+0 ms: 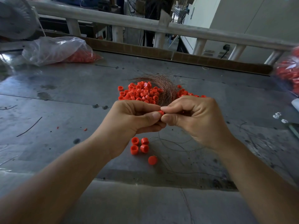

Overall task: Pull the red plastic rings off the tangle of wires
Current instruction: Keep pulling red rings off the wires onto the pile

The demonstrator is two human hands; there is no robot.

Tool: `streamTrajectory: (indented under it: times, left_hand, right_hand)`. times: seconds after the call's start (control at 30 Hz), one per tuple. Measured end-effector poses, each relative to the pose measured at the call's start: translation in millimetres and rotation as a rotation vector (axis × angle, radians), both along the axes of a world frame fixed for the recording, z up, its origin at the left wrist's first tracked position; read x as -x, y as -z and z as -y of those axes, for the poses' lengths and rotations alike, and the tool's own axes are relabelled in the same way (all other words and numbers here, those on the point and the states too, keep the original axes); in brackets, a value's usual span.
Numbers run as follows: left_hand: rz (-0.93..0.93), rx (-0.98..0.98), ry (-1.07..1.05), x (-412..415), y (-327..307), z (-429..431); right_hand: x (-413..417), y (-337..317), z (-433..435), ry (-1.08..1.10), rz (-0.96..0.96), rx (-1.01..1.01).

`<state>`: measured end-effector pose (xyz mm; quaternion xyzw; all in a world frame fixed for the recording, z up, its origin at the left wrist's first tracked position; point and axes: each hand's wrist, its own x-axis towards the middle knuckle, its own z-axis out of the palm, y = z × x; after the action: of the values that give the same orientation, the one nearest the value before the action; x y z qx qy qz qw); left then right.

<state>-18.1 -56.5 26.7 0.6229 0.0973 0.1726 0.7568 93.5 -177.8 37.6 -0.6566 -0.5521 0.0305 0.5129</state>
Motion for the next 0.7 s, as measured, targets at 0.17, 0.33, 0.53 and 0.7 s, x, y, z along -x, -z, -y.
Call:
streamTrajectory:
  times: [0.17,0.33,0.53,0.7]
  left_hand:
    - [-0.007,-0.009,0.076,1,-3,-2]
    - [-0.012,0.022,0.156,3,-4,-4]
    - [-0.004,0.094,0.198,4,-3,-1]
    - [0.129,-0.064,0.126,5,-6,7]
  right_hand:
    - [0,1,-1,-0.043,-0.152,-0.001]
    - [-2,-3,3,-0.128,-0.145,0.086]
    - [-2,-8,5,-0.164,0.024,0.235]
    - [4,-11,6,-0.081,0.103,0.188]
